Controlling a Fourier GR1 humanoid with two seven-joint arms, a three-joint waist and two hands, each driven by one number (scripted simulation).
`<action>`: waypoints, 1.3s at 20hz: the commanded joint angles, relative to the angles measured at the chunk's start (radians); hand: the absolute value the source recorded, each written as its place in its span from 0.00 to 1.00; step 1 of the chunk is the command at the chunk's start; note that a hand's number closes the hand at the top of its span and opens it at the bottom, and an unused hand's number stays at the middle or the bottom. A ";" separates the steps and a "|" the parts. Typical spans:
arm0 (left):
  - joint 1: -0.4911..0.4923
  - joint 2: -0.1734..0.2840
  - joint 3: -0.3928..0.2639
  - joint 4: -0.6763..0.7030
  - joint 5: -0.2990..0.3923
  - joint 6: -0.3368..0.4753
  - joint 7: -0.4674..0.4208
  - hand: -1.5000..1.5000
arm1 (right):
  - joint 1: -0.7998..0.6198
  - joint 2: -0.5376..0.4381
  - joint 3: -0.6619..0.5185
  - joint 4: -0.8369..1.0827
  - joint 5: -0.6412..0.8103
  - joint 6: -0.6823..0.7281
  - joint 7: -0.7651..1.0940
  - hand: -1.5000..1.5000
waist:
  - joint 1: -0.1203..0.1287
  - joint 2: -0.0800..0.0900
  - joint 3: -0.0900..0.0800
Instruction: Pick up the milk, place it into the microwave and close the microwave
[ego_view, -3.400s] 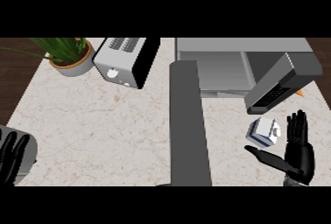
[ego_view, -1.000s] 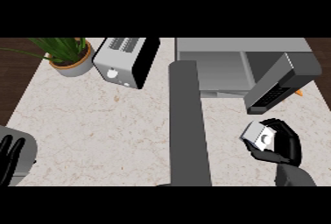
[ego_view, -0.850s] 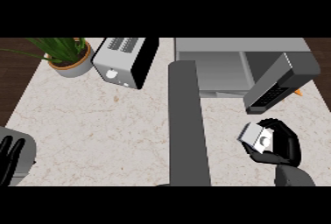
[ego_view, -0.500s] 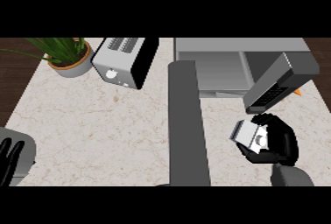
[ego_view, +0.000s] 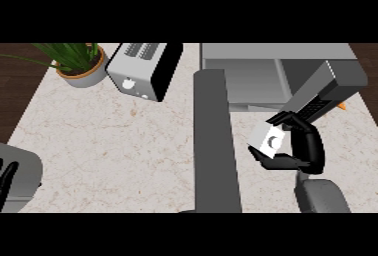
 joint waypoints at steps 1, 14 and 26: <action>0.074 -0.023 -0.031 0.046 -0.038 -0.045 -0.110 0.00 | -0.148 0.000 -0.027 0.062 0.034 -0.077 0.085 1.00 | 0.010 0.001 0.000; -0.131 0.076 0.068 0.113 0.053 -0.017 0.041 0.00 | -0.642 -0.011 -0.142 0.694 0.064 -0.135 -0.025 1.00 | 0.027 0.013 0.001; -0.126 0.031 0.023 0.151 -0.017 -0.076 -0.064 0.00 | -0.838 -0.114 -0.190 1.021 0.135 -0.260 -0.163 1.00 | 0.081 0.035 0.002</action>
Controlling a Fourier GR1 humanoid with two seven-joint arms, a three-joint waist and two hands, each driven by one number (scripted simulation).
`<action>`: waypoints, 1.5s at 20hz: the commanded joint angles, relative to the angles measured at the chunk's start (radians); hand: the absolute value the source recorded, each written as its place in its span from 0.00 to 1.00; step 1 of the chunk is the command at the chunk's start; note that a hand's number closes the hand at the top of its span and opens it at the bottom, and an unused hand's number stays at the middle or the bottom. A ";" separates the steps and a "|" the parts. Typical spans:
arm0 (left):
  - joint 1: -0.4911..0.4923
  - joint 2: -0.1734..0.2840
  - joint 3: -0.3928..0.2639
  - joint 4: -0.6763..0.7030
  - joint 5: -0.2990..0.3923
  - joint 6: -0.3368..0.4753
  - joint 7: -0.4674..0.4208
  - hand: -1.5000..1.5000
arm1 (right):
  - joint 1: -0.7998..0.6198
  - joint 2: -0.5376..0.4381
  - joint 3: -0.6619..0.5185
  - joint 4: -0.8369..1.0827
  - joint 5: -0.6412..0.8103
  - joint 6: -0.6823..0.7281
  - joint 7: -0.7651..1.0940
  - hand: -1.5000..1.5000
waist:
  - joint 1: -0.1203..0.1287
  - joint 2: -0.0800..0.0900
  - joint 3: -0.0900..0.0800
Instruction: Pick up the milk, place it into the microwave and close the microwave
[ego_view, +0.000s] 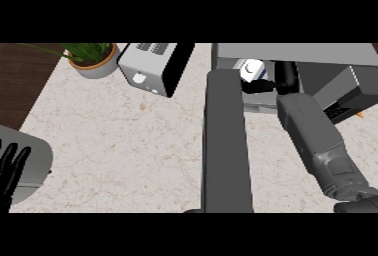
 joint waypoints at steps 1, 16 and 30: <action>-0.040 -0.024 -0.034 0.027 -0.041 0.010 -0.017 0.00 | -0.049 -0.005 0.009 0.080 0.045 -0.095 -0.034 1.00 | 0.010 0.008 0.000; -0.089 0.020 -0.033 0.012 -0.055 0.002 0.002 0.00 | -0.153 -0.094 -0.055 0.175 0.044 -0.421 0.052 1.00 | 0.096 0.049 0.001; -0.130 0.007 -0.103 0.027 -0.145 0.014 0.016 0.00 | -0.169 -0.062 -0.022 0.246 0.092 -0.451 0.104 0.00 | 0.115 0.065 0.007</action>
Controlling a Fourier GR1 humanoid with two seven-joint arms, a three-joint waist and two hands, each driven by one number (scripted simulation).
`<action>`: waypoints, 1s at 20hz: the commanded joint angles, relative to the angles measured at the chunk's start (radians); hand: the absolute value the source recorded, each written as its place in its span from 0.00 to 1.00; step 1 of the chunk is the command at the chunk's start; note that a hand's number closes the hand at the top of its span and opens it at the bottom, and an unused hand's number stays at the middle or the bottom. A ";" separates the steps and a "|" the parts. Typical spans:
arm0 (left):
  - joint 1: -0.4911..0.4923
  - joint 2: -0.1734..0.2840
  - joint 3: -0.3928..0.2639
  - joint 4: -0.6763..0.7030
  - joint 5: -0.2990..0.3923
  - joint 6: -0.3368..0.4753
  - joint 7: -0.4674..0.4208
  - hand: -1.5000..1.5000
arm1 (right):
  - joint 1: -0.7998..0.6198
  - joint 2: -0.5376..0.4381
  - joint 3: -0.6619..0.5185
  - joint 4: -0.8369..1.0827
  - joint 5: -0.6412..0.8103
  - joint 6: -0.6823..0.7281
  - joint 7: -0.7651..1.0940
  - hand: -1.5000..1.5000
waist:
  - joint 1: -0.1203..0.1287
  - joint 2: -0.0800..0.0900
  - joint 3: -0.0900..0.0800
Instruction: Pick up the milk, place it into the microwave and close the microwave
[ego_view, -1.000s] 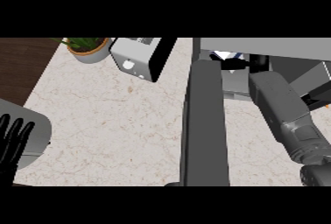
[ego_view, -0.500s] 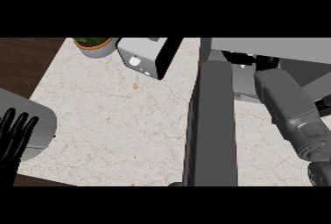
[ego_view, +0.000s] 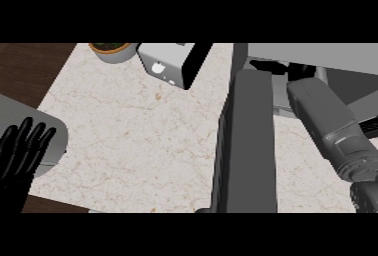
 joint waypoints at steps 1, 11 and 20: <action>-0.014 -0.020 -0.026 0.017 -0.027 0.007 -0.013 0.00 | -0.017 0.037 -0.029 0.001 -0.032 0.084 0.013 0.00 | 0.002 0.002 0.002; -0.041 -0.030 -0.059 0.005 -0.073 0.028 0.003 0.00 | -0.012 0.033 -0.061 0.005 -0.062 0.198 0.012 0.00 | -0.013 -0.009 0.001; -0.010 -0.058 -0.098 -0.009 -0.099 0.039 0.018 0.00 | 0.065 0.007 -0.073 -0.001 -0.069 0.226 -0.051 0.00 | -0.040 -0.023 0.001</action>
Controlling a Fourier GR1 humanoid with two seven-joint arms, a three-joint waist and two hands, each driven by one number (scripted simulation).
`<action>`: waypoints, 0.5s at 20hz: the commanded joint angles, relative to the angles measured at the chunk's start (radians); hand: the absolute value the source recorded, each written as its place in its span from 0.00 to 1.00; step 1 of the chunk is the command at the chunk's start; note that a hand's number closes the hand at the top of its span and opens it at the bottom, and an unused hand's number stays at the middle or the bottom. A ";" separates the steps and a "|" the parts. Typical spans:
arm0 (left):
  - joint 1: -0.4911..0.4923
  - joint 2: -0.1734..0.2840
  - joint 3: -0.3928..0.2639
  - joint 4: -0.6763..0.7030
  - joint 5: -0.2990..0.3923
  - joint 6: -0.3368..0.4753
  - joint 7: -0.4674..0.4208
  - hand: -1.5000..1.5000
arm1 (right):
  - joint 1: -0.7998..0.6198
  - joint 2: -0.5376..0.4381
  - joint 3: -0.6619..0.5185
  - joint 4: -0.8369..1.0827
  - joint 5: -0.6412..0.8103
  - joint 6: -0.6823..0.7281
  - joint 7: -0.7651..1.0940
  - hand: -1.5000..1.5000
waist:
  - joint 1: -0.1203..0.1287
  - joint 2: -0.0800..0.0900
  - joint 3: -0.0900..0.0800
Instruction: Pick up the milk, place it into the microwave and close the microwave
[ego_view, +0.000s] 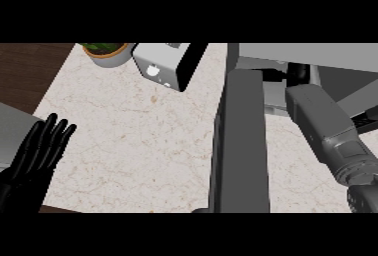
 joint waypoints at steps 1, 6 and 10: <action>-0.018 -0.032 -0.041 -0.005 -0.023 0.023 0.015 0.00 | 0.036 -0.010 -0.007 -0.002 -0.005 0.021 -0.032 0.00 | -0.018 0.000 0.001; 0.030 -0.035 -0.073 -0.028 -0.035 -0.001 -0.011 0.00 | 0.057 -0.024 -0.014 -0.006 -0.011 0.088 -0.057 0.00 | -0.014 -0.011 0.001; 0.042 -0.036 -0.090 -0.001 -0.051 0.019 -0.030 0.00 | 0.068 0.012 -0.029 -0.013 -0.027 0.112 -0.079 0.00 | -0.030 -0.019 -0.001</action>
